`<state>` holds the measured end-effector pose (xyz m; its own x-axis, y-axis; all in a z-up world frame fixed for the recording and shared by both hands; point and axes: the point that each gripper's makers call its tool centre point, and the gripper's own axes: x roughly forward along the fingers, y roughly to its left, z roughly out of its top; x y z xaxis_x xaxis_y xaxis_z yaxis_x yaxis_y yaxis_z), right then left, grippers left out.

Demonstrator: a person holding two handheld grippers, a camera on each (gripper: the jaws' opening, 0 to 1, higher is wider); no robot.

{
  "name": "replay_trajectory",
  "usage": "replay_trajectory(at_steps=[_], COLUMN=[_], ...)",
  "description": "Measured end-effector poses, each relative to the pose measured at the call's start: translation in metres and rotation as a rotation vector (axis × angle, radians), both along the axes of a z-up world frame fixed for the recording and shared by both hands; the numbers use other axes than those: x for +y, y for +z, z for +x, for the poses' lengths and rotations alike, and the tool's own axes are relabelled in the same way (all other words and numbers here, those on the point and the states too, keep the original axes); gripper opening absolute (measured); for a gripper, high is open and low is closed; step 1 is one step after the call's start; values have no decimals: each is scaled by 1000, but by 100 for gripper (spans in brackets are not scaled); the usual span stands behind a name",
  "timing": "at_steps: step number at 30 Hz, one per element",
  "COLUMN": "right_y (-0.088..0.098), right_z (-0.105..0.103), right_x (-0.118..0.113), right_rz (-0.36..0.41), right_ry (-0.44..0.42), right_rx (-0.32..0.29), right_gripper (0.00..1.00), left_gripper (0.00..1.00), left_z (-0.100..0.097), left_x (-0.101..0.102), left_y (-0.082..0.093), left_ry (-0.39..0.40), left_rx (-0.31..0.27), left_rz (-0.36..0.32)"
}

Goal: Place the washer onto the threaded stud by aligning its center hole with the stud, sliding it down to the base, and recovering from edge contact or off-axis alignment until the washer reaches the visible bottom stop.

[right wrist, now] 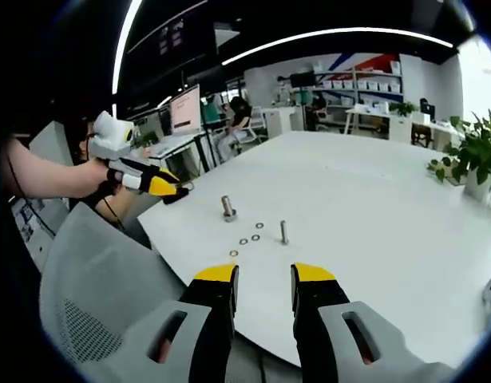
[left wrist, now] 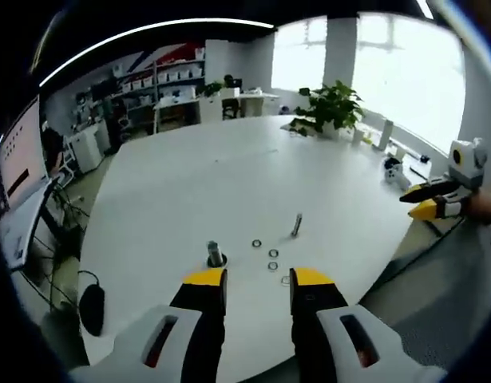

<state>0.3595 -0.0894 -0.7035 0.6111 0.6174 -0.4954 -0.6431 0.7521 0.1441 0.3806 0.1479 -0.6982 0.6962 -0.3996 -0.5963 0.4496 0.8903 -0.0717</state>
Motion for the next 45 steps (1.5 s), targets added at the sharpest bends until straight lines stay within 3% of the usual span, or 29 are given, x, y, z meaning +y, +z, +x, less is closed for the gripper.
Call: replay_trajectory(at_steps=[8, 22, 26, 33, 45], right_y=[-6, -9, -7, -7, -12], right_z=[1, 2, 3, 4, 4], right_x=[-5, -13, -15, -19, -22], right_rz=[-49, -123, -142, -166, -198], right_ry=[-21, -56, -67, -82, -79], right_rx=[10, -10, -25, -39, -31], right_gripper=[29, 29, 29, 29, 29], left_gripper=[29, 28, 27, 26, 26], left_z=[-16, -25, -27, -29, -27], left_x=[4, -8, -12, -19, -14], left_y=[0, 8, 12, 13, 17], left_ry=[10, -84, -112, -145, -109], left_rx=[-29, -87, -128, -134, -132], left_rz=[-69, -79, -63, -64, -107])
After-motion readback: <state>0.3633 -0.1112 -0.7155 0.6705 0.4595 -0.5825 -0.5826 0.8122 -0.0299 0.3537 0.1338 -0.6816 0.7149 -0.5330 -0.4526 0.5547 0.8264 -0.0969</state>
